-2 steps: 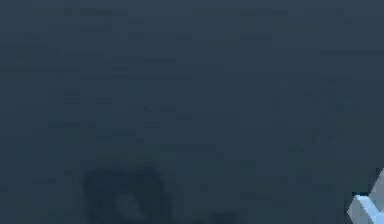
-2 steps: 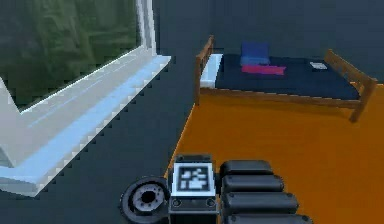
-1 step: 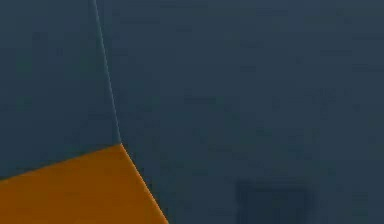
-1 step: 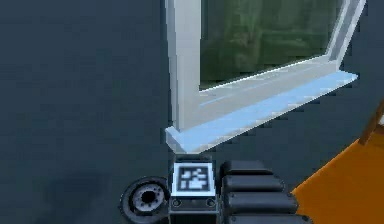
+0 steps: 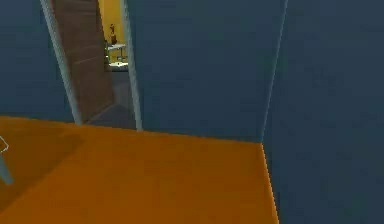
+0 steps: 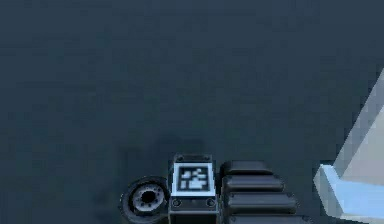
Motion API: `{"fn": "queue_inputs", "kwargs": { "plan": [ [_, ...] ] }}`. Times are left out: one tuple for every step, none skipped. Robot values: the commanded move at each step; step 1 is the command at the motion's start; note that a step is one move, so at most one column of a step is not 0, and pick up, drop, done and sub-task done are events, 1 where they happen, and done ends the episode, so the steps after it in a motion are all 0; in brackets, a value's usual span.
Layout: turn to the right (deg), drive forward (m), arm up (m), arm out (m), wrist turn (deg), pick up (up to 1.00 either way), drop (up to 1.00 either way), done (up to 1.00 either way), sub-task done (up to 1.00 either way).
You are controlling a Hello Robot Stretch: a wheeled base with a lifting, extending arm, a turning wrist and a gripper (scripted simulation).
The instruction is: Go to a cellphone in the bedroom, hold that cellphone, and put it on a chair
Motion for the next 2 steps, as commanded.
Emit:
{"fn": "queue_inputs", "kwargs": {
  "plan": [
    [-45.0,0.0,0.0,0.0,0.0,0.0,0.0,0.0,0.0],
    [-30.0,0.0,0.0,0.0,0.0,0.0,0.0,0.0,0.0]
  ]
}}
